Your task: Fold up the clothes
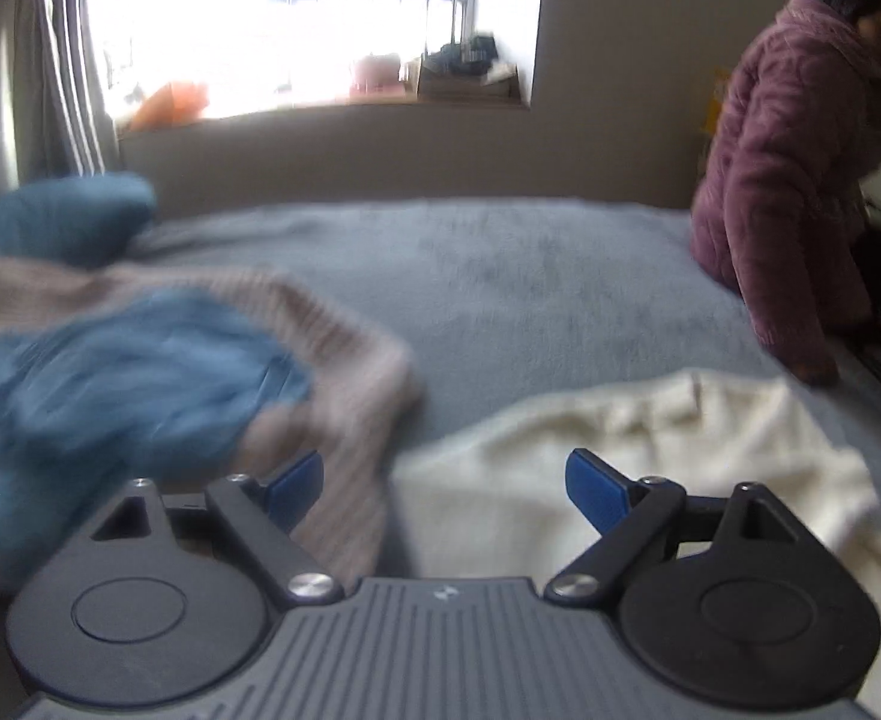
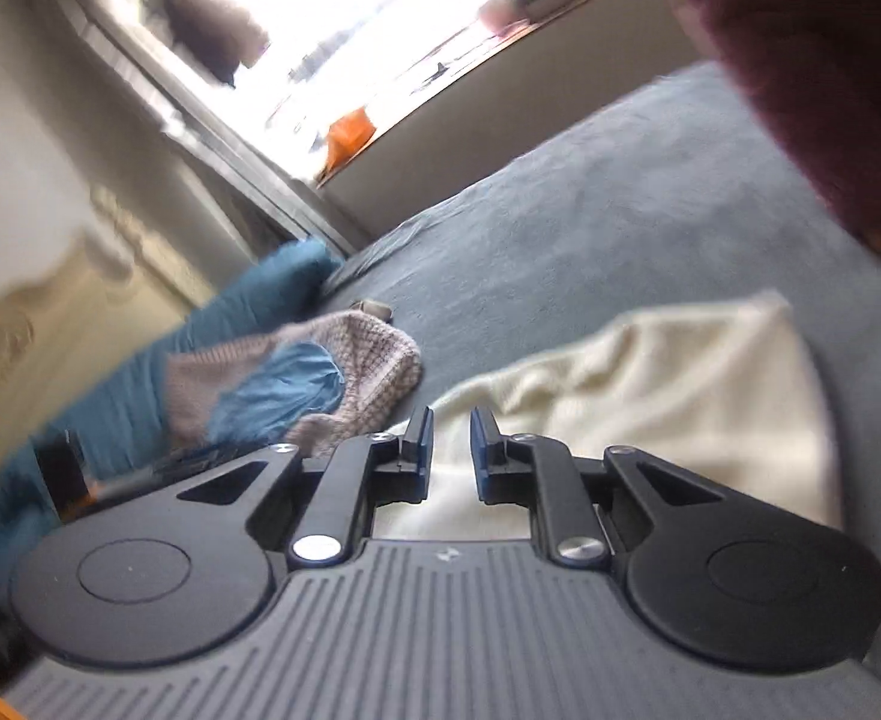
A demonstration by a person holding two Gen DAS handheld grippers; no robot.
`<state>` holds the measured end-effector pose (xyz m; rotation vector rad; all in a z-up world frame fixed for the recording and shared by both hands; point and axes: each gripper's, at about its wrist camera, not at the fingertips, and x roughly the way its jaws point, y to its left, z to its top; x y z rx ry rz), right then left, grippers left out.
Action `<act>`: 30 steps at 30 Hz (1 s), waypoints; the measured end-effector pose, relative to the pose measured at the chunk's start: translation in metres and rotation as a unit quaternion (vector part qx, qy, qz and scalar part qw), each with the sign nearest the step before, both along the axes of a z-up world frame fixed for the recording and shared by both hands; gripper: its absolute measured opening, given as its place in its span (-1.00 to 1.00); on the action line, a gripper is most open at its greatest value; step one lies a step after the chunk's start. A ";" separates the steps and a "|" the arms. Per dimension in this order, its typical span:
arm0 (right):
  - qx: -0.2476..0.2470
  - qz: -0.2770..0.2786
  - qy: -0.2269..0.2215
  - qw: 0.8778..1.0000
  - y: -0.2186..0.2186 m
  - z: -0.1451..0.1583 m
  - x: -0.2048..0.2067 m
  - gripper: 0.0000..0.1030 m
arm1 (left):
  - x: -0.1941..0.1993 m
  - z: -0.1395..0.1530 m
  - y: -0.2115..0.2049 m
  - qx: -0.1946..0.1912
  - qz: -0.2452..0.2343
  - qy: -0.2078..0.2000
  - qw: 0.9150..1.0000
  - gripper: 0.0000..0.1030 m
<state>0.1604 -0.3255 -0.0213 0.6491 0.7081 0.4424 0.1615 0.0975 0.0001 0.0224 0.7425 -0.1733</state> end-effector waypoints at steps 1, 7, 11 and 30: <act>-0.005 -0.007 0.020 1.000 -0.004 -0.007 -0.015 -0.73 | -0.016 -0.004 0.003 0.000 -0.011 0.013 1.000 0.73; -0.126 -0.020 0.088 0.988 -0.001 -0.069 -0.100 -0.71 | -0.105 -0.062 0.002 -0.002 -0.076 0.086 0.993 0.73; -0.223 0.002 0.092 0.971 0.007 -0.110 -0.156 -0.72 | -0.151 -0.110 -0.002 -0.001 -0.091 0.147 0.985 0.69; -0.043 -0.132 0.138 0.981 -0.106 -0.139 -0.237 -0.34 | -0.228 -0.127 0.010 -0.102 -0.091 0.196 0.971 0.59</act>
